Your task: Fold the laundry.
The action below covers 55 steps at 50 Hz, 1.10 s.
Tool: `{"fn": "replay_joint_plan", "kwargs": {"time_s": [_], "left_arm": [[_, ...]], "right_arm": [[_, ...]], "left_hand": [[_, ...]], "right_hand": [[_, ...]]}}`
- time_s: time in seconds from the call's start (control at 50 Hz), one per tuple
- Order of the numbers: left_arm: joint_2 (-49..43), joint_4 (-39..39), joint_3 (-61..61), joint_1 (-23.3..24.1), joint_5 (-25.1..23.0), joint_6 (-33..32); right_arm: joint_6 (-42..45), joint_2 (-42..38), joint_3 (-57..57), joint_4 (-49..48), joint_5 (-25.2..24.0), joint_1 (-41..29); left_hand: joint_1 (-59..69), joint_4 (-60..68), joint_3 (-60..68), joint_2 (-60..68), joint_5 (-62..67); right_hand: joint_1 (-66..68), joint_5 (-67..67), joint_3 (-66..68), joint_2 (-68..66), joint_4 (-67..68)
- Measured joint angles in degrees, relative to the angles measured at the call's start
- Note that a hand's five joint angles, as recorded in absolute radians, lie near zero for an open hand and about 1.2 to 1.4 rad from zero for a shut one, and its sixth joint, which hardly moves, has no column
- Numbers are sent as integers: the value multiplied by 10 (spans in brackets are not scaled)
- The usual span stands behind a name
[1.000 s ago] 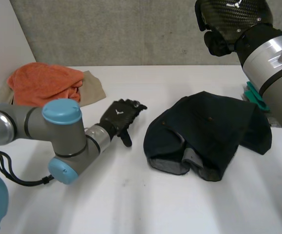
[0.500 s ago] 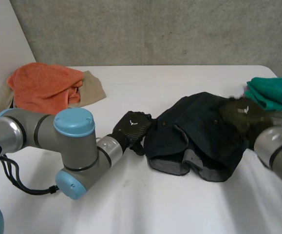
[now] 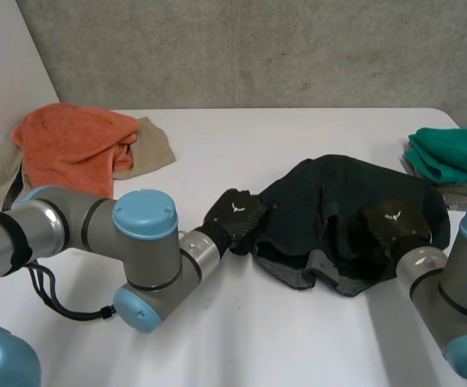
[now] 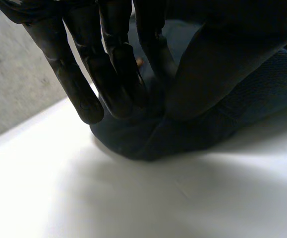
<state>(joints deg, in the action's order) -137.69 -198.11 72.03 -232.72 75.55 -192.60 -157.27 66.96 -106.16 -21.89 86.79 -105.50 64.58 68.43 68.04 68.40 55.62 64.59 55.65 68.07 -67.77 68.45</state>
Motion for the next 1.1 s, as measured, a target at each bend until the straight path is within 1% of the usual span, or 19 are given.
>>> {"fn": "replay_joint_plan", "kwargs": {"time_s": [0.14,0.18,0.22,0.26,0.34,0.42,0.5,0.6,0.7,0.78,0.84,0.88,0.9,0.92,0.94,0.98,1.0,1.04,1.1], "left_arm": [[52,-38,-2,-4,38,9],[105,-59,4,-17,76,16],[127,-64,9,-23,89,18],[178,-72,23,-35,110,21],[250,-73,57,-46,121,24],[308,-64,106,-41,117,26],[339,-53,150,-11,112,31],[336,-48,175,65,111,41],[280,-52,150,140,112,46],[215,-53,107,167,114,48],[158,-52,67,180,111,52],[135,-50,50,183,108,59],[130,-50,46,183,106,63],[124,-49,42,183,102,71],[123,-49,40,182,100,77],[128,-48,42,179,96,86],[134,-48,44,176,95,90],[152,-48,52,165,92,98],[198,-49,75,126,86,103]], "right_arm": [[57,9,56,-21,7,-6],[78,14,109,-19,8,-22],[82,15,129,-17,8,-30],[87,15,178,-10,10,-48],[87,10,246,7,12,-68],[80,-2,294,16,6,-76],[67,-24,327,1,-7,-76],[34,-54,350,-43,-22,-72],[-3,-86,358,-97,-29,-55],[-9,-116,360,-117,-27,-36],[0,-144,363,-120,-23,-9],[13,-158,365,-114,-20,10],[18,-162,365,-110,-19,16],[26,-167,365,-100,-18,27],[31,-169,365,-90,-17,33],[39,-167,365,-67,-16,41],[42,-163,364,-51,-15,44],[46,-147,362,-8,-14,49],[49,-97,356,87,-13,52]], "left_hand": [[0,2,1,1,0],[0,2,1,1,0],[0,2,1,1,0],[0,2,1,1,0],[0,2,1,1,4],[0,2,1,1,14],[0,2,3,2,14],[0,2,3,2,14],[1,2,3,3,14],[1,2,3,3,14],[-13,-49,-46,-49,-20],[-182,-198,-193,-209,-166],[-182,-198,-193,-209,-166],[-413,-412,-409,-417,-382],[-455,-466,-454,-469,-437],[-503,-534,-526,-532,-509],[-505,-540,-531,-537,-516],[-505,-544,-534,-540,-520],[-505,-544,-534,-540,-520]], "right_hand": [[0,0,1,0,2],[0,0,1,0,2],[0,0,1,0,2],[0,0,1,0,2],[0,0,1,0,2],[0,0,1,0,2],[0,0,1,0,2],[0,0,1,0,2],[0,0,1,0,2],[0,0,1,0,2],[0,0,2,0,2],[-21,-28,-46,45,-49],[-48,-48,-69,67,-72],[-223,-224,-253,257,-244],[-304,-307,-331,337,-322],[-447,-460,-472,479,-476],[-492,-498,-520,523,-519],[-515,-529,-555,552,-556],[-515,-529,-557,552,-559]]}}
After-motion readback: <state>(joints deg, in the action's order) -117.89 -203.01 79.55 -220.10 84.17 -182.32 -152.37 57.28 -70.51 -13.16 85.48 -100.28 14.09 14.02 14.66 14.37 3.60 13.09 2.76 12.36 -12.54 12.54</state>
